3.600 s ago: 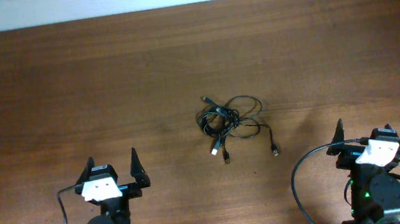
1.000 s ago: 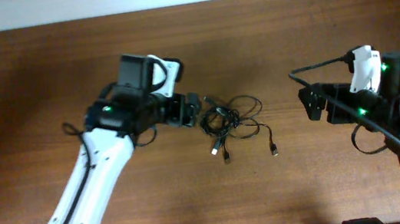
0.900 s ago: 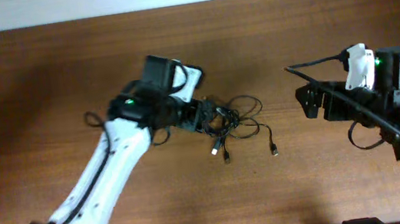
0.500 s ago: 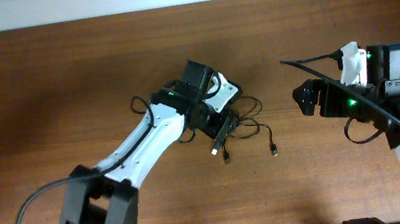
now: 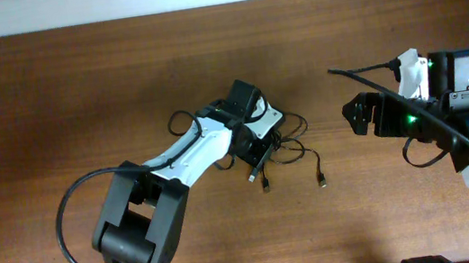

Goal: Untangle cables

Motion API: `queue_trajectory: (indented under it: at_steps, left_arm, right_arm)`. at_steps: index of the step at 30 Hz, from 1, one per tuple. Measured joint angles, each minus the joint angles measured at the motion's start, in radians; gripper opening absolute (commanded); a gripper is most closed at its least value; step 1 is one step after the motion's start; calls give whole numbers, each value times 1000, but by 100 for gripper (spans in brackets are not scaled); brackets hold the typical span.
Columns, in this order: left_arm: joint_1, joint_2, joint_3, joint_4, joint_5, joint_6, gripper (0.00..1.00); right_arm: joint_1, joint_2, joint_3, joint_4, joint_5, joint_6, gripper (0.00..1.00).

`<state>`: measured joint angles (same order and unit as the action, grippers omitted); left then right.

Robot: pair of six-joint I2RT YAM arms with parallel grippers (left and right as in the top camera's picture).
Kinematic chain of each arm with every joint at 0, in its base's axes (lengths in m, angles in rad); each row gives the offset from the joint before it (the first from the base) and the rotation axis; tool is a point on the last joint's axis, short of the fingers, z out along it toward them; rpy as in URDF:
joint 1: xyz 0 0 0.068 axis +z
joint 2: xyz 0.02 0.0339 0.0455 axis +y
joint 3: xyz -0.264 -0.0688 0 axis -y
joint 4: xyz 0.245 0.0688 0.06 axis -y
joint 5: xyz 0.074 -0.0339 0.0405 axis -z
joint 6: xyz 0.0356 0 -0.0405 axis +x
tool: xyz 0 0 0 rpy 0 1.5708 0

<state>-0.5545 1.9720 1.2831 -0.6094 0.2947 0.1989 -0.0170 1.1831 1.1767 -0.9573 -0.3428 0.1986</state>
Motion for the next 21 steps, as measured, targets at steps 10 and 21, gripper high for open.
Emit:
queue_trajectory:
  at_steps: [10,21]
  left_arm:
    - [0,18,5,28,-4,3,0]
    - [111,47,599,-463,85,-45,0]
  right_arm:
    - [0,0,0,16,0,0,99]
    - [0,0,1,23,-5,6,100]
